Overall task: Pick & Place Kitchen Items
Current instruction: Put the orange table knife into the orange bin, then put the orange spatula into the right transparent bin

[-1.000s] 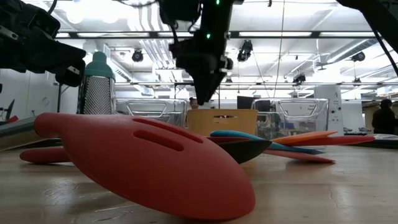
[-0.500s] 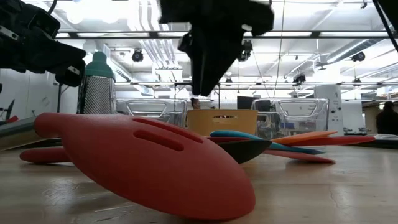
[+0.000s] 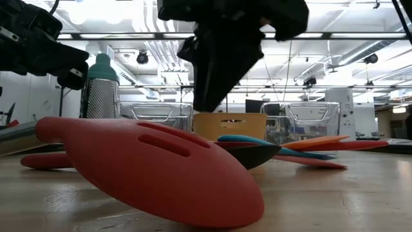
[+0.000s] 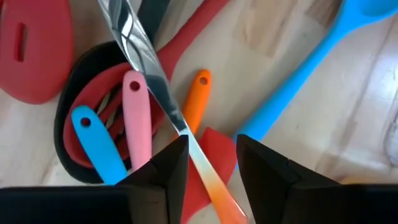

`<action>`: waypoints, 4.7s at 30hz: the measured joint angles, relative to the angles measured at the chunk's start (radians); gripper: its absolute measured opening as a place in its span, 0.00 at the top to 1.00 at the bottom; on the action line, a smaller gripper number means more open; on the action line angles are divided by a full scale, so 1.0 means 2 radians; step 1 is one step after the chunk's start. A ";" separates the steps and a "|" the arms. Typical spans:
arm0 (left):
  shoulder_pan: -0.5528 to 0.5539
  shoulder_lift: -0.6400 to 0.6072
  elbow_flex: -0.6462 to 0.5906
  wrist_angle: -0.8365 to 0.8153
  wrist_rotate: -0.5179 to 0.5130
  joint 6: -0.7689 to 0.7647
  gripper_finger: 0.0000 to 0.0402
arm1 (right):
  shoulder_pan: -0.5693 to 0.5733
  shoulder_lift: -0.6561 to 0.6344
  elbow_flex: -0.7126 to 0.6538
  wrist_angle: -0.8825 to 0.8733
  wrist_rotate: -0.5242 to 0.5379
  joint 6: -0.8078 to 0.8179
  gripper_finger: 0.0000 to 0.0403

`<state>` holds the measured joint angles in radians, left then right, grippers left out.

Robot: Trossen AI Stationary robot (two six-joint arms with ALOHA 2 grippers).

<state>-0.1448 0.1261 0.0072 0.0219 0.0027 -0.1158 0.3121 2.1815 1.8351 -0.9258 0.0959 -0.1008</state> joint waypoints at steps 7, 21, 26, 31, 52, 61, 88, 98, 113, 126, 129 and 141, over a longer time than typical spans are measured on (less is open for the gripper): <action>0.000 0.000 0.000 0.000 0.000 0.000 0.97 | 0.000 0.006 -0.034 0.026 -0.020 0.000 0.65; 0.000 0.000 0.000 0.000 0.000 0.000 0.97 | 0.000 0.006 -0.079 0.074 -0.022 -0.002 0.60; 0.000 0.000 0.000 0.000 0.000 0.000 0.97 | -0.001 0.006 -0.079 0.076 -0.021 -0.004 0.69; 0.000 0.000 0.000 0.000 0.000 0.000 0.97 | -0.001 0.006 -0.079 0.076 -0.021 -0.004 0.81; 0.000 0.000 0.000 0.000 0.000 0.000 0.97 | -0.003 0.000 -0.016 0.029 0.029 0.013 0.92; 0.000 0.000 0.000 0.000 0.000 0.000 0.97 | -0.014 -0.001 0.079 -0.097 0.172 0.106 0.91; 0.000 0.000 0.000 0.000 0.000 0.000 0.97 | -0.196 -0.001 0.075 -0.206 0.192 0.438 0.90; 0.000 0.000 0.000 0.000 0.000 0.000 0.97 | -0.207 -0.001 0.027 -0.117 0.162 0.425 0.87; 0.000 0.000 0.000 0.000 0.000 0.000 0.97 | -0.171 -0.001 0.025 -0.134 0.157 0.368 0.73; 0.000 0.000 0.000 0.000 0.000 0.000 0.97 | -0.059 -0.001 0.049 -0.140 0.162 0.230 0.64; 0.000 0.000 0.000 0.000 0.000 0.000 0.97 | -0.033 -0.001 0.044 -0.141 0.161 0.216 0.62; 0.000 0.000 0.000 0.000 0.000 0.000 0.97 | 0.042 -0.002 0.037 -0.152 0.068 0.211 0.60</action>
<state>-0.1447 0.1261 0.0071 0.0219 0.0026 -0.1158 0.3971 2.1784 1.9087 -1.2308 0.2312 0.3206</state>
